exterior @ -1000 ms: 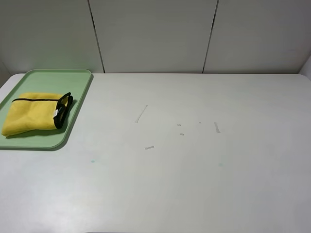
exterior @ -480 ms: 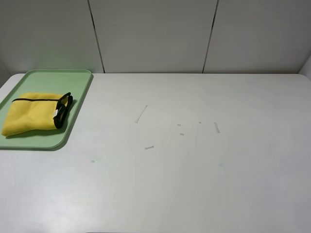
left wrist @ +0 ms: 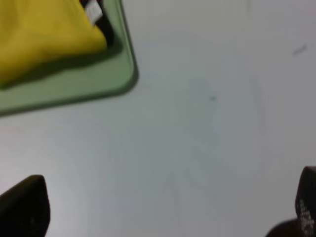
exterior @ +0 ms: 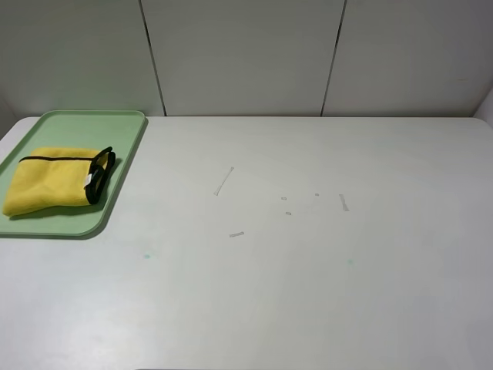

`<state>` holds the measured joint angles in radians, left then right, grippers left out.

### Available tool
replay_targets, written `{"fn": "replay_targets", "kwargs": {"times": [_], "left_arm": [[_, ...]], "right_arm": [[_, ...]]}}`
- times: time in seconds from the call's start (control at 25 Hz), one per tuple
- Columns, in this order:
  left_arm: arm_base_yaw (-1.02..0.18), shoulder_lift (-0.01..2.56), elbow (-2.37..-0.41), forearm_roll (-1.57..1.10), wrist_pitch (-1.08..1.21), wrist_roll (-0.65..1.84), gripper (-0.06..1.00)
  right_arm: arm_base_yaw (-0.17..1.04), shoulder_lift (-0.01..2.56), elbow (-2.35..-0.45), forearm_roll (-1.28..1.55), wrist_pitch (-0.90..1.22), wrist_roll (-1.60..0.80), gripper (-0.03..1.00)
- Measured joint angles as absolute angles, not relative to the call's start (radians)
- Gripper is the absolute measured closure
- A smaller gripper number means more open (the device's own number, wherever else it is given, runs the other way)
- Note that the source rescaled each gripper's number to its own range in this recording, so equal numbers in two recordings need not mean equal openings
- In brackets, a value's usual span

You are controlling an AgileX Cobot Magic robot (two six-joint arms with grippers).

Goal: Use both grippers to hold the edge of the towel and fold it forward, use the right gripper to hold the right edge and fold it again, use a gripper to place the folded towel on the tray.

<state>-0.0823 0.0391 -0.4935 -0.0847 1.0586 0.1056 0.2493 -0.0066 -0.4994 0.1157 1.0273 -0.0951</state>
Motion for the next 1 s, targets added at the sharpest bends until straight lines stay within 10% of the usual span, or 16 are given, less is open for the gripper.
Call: {"fn": "replay_targets", "kwargs": {"times": [1.0], "left_arm": [[-0.025, -0.007, -0.493, -0.124, 1.070, 0.258, -0.06]], "right_arm": [[0.249, -0.007, -0.499, 0.116, 1.027, -0.094, -0.03]]}}
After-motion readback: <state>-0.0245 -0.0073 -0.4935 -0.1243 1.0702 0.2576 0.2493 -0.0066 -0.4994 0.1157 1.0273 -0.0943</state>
